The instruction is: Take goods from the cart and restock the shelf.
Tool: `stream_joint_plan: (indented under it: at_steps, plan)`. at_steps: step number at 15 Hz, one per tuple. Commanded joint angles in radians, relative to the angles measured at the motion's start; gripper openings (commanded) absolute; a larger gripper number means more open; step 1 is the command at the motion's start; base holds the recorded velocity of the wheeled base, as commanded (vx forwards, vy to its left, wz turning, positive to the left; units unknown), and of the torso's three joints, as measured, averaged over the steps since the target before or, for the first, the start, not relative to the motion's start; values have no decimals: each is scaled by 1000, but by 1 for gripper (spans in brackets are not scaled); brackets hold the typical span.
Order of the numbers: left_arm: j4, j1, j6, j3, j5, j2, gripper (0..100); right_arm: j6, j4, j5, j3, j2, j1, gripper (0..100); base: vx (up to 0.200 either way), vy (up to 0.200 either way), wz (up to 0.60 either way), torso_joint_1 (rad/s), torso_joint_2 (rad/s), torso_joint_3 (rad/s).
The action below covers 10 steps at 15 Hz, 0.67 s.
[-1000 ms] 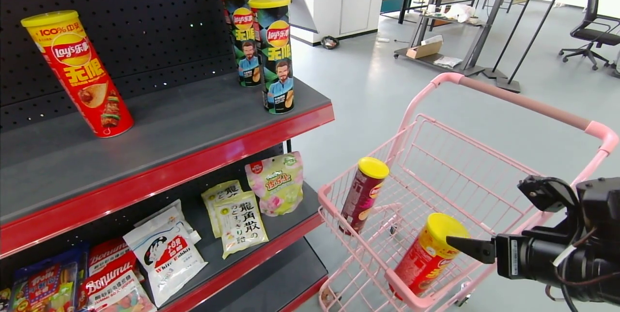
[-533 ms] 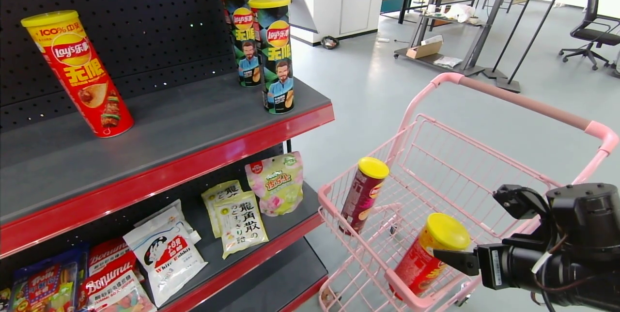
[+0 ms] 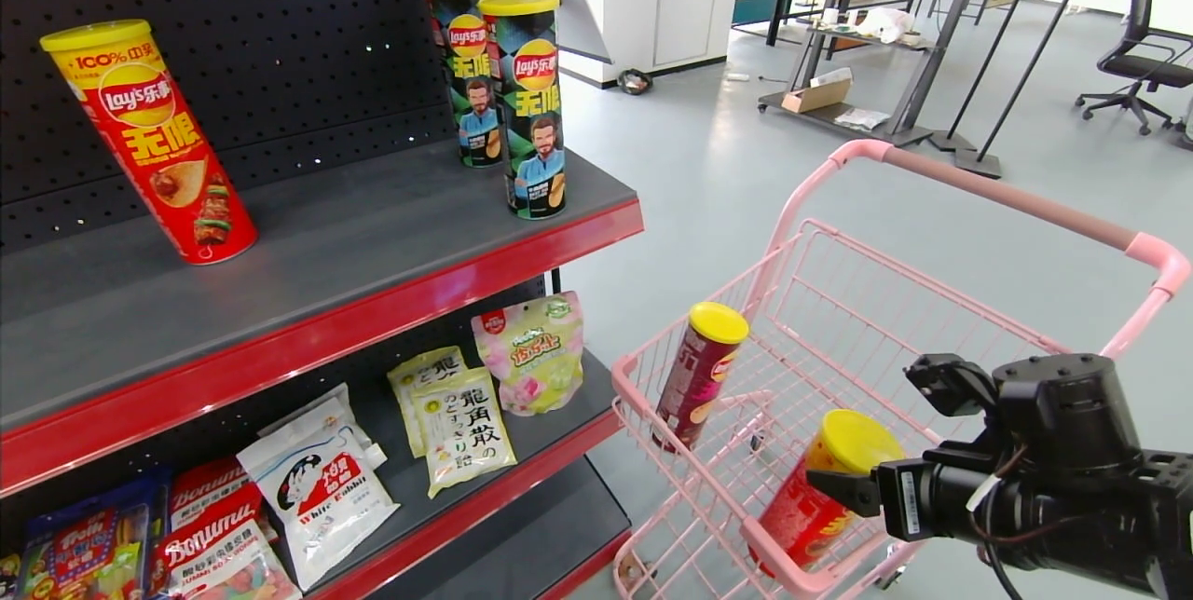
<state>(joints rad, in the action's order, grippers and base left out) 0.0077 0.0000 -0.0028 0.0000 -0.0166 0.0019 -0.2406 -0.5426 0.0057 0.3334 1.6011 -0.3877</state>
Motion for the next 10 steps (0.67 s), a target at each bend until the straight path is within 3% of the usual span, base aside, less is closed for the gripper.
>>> stream_joint_plan:
  at_steps: [1,10]
  plan:
    - [0,0,0,0,0,0,100,0,-45,-12,-7,68,0,100,0,0,0,0,0,0]
    - [0,0,0,0,0,0,100,1,-148,-32,-10,154,-37,100,0,0,0,0,0,0]
